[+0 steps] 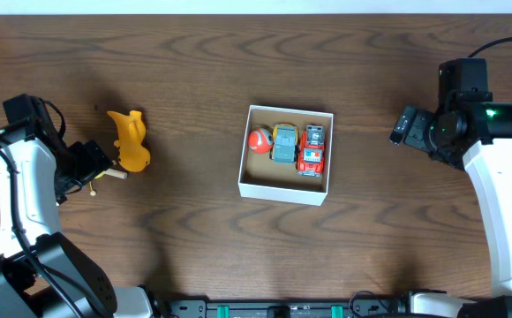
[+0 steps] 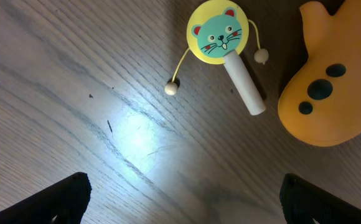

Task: Pack container
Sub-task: 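Lower the left gripper and grasp the cat-face rattle by its handle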

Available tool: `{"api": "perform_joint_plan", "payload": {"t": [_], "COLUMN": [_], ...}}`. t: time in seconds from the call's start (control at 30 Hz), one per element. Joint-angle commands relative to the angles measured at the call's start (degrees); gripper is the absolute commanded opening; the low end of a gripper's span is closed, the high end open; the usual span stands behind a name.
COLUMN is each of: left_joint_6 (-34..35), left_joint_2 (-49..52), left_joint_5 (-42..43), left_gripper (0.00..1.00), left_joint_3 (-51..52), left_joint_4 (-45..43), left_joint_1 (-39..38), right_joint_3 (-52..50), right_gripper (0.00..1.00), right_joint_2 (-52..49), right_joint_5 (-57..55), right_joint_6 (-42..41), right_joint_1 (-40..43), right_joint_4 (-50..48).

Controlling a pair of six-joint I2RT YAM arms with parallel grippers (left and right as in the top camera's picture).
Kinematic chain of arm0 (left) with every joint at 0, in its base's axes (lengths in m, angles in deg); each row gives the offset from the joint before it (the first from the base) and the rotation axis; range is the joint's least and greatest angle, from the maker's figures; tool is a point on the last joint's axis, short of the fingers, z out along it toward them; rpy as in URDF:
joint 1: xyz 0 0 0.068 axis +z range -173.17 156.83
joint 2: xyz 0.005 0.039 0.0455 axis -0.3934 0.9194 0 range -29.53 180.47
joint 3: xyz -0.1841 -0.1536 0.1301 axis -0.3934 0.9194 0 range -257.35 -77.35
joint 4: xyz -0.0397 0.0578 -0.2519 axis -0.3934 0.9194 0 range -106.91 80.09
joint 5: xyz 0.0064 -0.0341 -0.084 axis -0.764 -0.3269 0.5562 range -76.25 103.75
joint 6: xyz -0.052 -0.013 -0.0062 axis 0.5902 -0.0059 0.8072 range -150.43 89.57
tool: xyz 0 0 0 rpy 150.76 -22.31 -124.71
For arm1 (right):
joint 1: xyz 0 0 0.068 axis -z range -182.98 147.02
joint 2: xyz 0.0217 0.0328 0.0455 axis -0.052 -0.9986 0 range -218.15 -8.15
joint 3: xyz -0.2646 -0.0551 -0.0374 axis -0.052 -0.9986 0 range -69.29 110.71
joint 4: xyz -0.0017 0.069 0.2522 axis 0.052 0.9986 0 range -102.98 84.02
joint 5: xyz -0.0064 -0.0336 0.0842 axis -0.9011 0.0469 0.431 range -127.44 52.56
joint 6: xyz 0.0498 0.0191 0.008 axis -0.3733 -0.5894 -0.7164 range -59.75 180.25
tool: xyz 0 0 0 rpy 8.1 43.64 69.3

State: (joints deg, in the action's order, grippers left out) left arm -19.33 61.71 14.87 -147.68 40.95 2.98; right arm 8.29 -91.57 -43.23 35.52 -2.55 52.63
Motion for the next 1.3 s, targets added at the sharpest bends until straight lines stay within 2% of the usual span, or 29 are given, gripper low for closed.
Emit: {"api": "perform_joint_plan", "payload": {"t": [0.0,0.1,0.2,0.4,0.5,0.87,1.27], "left_joint_6": [5.2,13.6,16.9,30.2,33.8,35.3,35.3], "left_joint_2": [0.2,0.2,0.2,1.0,2.7,11.4,12.5], "left_joint_5": [0.0,0.0,0.0,-0.3,-0.3,-0.5,-0.5], "left_gripper": [0.98,0.98,0.98,0.98,0.98,0.99,0.99], "left_joint_3": [-1.0,-1.0,-0.7,0.0,0.0,0.0,0.0], "left_joint_4": [-0.2,-0.1,0.1,0.0,-0.7,-6.1,-9.0], "left_joint_1": [0.1,0.1,0.1,-0.3,-1.1,-5.9,-5.9], "right_joint_3": [-0.2,-0.2,-0.2,-0.2,-0.2,-0.2,-0.2], "right_gripper": [0.99,0.99,0.99,0.99,0.99,0.99,0.99], "right_joint_2": [-0.2,-0.2,-0.2,-0.2,-0.2,-0.2,-0.2], "right_joint_5": [0.0,0.1,0.1,0.3,0.6,0.9,0.9], "right_joint_6": [3.0,3.0,3.0,2.9,2.9,3.0,4.1], "right_joint_1": [0.4,0.4,0.4,0.4,0.3,0.3,0.3], "right_joint_4": [0.3,1.3,2.1,2.6,3.0,4.3,5.1]}}
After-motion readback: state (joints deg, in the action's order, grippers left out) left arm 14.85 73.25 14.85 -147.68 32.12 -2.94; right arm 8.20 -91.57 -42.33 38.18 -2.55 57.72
